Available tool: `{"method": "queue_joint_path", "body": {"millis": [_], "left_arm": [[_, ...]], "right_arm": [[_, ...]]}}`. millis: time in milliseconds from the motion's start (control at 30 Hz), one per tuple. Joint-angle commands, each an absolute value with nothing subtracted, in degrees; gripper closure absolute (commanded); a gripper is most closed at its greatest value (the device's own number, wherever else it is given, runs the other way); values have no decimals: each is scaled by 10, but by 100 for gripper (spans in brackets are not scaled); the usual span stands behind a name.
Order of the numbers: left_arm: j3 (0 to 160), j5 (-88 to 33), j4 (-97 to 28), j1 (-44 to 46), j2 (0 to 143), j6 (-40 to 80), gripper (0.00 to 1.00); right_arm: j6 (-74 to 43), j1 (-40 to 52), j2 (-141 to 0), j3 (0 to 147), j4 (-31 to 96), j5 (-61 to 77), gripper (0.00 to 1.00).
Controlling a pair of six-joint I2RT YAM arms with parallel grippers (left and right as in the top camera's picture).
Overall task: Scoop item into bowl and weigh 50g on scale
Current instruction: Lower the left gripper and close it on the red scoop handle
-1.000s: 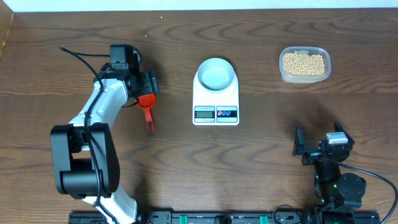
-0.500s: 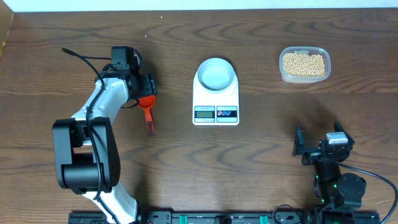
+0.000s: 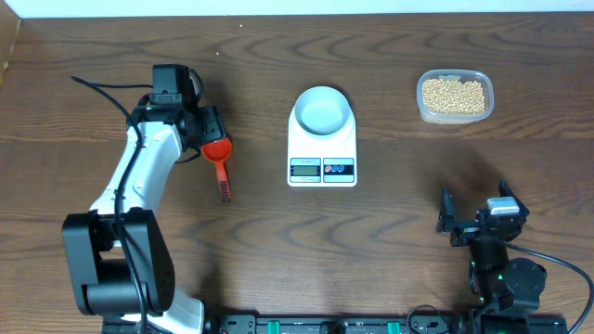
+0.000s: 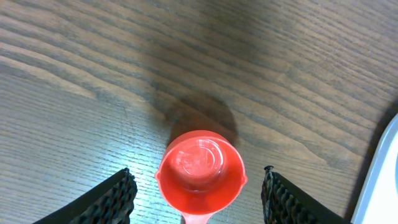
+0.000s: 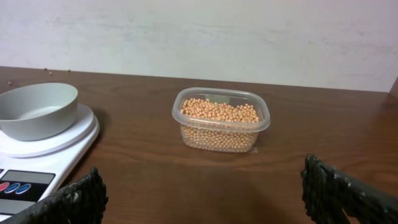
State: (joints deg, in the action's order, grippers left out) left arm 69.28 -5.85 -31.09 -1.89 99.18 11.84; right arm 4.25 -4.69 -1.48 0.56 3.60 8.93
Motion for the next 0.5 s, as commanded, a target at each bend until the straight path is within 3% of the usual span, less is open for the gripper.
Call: {"method": "queue_joint_path", "body": {"millis": [0, 333, 467], "left_arm": [[682, -52, -312, -24, 1009, 124, 34], [681, -51, -301, -51, 1072, 123, 39], [681, -54, -301, -55, 1084, 111, 49]], "right_arm": [[50, -44, -11, 3, 36, 85, 1], [50, -44, -11, 3, 36, 85, 1], [50, -44, -11, 3, 36, 85, 1]]}}
